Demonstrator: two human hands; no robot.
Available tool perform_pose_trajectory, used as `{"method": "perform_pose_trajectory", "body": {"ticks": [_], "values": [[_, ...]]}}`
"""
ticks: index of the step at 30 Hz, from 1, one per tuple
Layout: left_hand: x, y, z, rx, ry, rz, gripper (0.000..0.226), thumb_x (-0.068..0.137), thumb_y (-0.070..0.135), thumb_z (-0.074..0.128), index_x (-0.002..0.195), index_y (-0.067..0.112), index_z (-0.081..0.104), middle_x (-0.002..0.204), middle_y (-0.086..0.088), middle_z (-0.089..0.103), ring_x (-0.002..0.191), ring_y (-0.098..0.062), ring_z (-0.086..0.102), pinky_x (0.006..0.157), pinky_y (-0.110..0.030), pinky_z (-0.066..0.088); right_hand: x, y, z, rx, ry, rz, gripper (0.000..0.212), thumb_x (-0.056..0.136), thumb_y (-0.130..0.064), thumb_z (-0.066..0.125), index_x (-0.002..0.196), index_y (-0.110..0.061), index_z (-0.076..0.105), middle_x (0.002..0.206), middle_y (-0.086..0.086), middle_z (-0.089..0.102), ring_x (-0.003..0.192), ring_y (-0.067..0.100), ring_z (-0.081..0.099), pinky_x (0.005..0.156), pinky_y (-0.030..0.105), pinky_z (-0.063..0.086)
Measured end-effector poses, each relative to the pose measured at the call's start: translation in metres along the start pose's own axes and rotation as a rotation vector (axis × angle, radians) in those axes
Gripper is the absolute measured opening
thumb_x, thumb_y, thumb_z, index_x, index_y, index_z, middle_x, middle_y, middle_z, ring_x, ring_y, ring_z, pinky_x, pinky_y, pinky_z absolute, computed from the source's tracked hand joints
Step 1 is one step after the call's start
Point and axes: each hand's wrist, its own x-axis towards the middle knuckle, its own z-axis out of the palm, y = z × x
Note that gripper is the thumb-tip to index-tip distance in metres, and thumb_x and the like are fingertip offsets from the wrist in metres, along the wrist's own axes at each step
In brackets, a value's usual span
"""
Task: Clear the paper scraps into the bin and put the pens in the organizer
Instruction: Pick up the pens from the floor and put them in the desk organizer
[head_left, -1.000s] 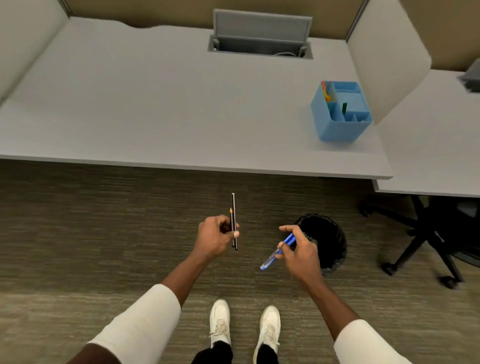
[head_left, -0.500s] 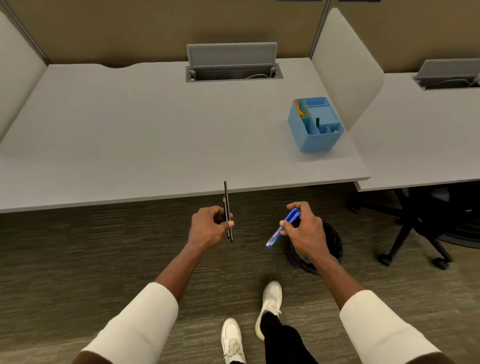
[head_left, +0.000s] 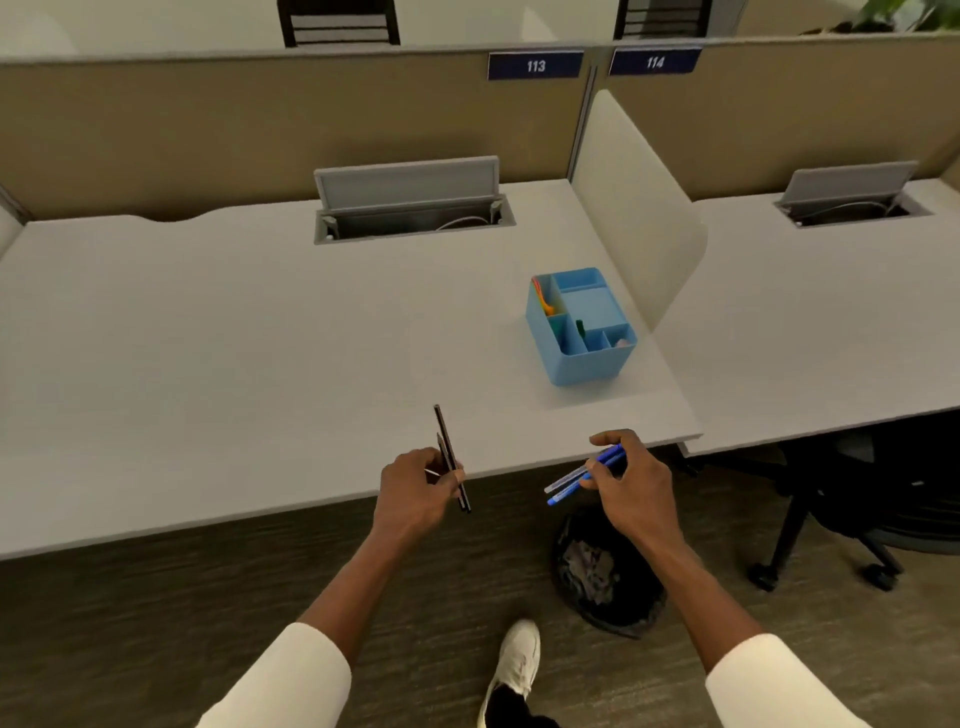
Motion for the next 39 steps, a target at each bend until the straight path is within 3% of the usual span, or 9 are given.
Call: {"method": "perform_pose_trajectory", "body": {"ticks": [3, 6, 9, 12, 15, 21, 26, 31, 39], "values": [[0.027, 0.023, 0.007, -0.023, 0.014, 0.001, 0.015, 0.093, 0.028, 0.076, 0.106, 0.020, 0.075, 0.091, 0.008, 0.077, 0.082, -0.003, 0.074, 0.085, -0.024, 0.056, 0.042, -0.003, -0.014, -0.016, 0.045, -0.037, 0.025, 0.095, -0.009, 0.073, 0.112, -0.026, 0.064, 0.106, -0.002, 0.071, 0.091, 0.015, 0.077, 0.084, 0.026, 0.063], [0.048, 0.042, 0.013, -0.089, 0.057, 0.005, 0.016, 0.090, 0.026, 0.080, 0.105, 0.020, 0.076, 0.090, 0.008, 0.078, 0.080, -0.003, 0.076, 0.082, -0.020, 0.058, 0.075, -0.011, -0.026, 0.007, 0.075, -0.056, 0.024, 0.096, -0.009, 0.073, 0.115, -0.021, 0.065, 0.108, 0.003, 0.073, 0.091, 0.016, 0.077, 0.084, 0.029, 0.063], [0.062, 0.059, 0.019, -0.105, 0.065, 0.005, 0.012, 0.089, 0.025, 0.080, 0.099, 0.020, 0.076, 0.086, 0.008, 0.078, 0.074, 0.000, 0.075, 0.068, -0.006, 0.052, 0.099, -0.018, -0.037, 0.059, 0.116, -0.065, 0.024, 0.096, -0.008, 0.071, 0.117, -0.017, 0.065, 0.112, 0.006, 0.072, 0.090, 0.021, 0.078, 0.091, 0.042, 0.064], [0.077, 0.074, 0.023, -0.126, 0.058, 0.011, 0.010, 0.090, 0.022, 0.079, 0.099, 0.019, 0.076, 0.086, 0.006, 0.079, 0.072, 0.001, 0.076, 0.064, -0.007, 0.052, 0.121, -0.021, -0.043, 0.078, 0.154, -0.062, 0.024, 0.096, -0.010, 0.072, 0.117, -0.020, 0.064, 0.116, 0.006, 0.072, 0.097, 0.025, 0.078, 0.091, 0.045, 0.064], [0.094, 0.083, 0.023, -0.143, 0.051, 0.021, 0.009, 0.093, 0.022, 0.077, 0.101, 0.018, 0.075, 0.089, 0.006, 0.079, 0.074, 0.000, 0.076, 0.062, -0.006, 0.052, 0.135, -0.022, -0.043, 0.074, 0.179, -0.073, 0.024, 0.096, -0.013, 0.074, 0.116, -0.018, 0.063, 0.121, 0.005, 0.072, 0.104, 0.027, 0.076, 0.089, 0.041, 0.065], [0.142, 0.097, 0.017, -0.140, 0.022, 0.069, 0.008, 0.095, 0.021, 0.075, 0.101, 0.018, 0.075, 0.090, 0.005, 0.079, 0.075, -0.002, 0.077, 0.072, -0.011, 0.052, 0.159, -0.037, -0.044, 0.053, 0.323, -0.134, 0.020, 0.094, -0.007, 0.074, 0.108, -0.017, 0.065, 0.105, -0.001, 0.074, 0.092, 0.017, 0.077, 0.082, 0.036, 0.065], [0.187, 0.110, 0.010, -0.121, -0.040, 0.111, 0.014, 0.094, 0.022, 0.075, 0.106, 0.014, 0.074, 0.094, 0.002, 0.080, 0.081, -0.008, 0.078, 0.072, -0.010, 0.051, 0.191, -0.051, -0.040, -0.071, 0.408, -0.178, 0.023, 0.090, -0.003, 0.073, 0.106, -0.019, 0.065, 0.102, -0.003, 0.071, 0.089, 0.019, 0.073, 0.079, 0.044, 0.064], [0.230, 0.122, 0.002, -0.135, -0.079, 0.160, 0.015, 0.094, 0.022, 0.075, 0.106, 0.013, 0.074, 0.095, 0.000, 0.080, 0.082, -0.011, 0.079, 0.087, -0.028, 0.062, 0.213, -0.060, -0.027, -0.224, 0.408, -0.189, 0.019, 0.089, 0.000, 0.072, 0.101, -0.014, 0.066, 0.098, 0.002, 0.071, 0.083, 0.020, 0.068, 0.077, 0.040, 0.063], [0.276, 0.158, 0.005, -0.109, -0.083, 0.253, 0.025, 0.092, 0.023, 0.078, 0.111, 0.017, 0.064, 0.091, 0.003, 0.078, 0.076, -0.008, 0.078, 0.079, -0.028, 0.063, 0.220, -0.044, -0.013, -0.421, 0.329, -0.174, 0.022, 0.087, -0.001, 0.071, 0.095, -0.018, 0.061, 0.092, -0.002, 0.064, 0.071, 0.016, 0.062, 0.066, 0.027, 0.051]]}}
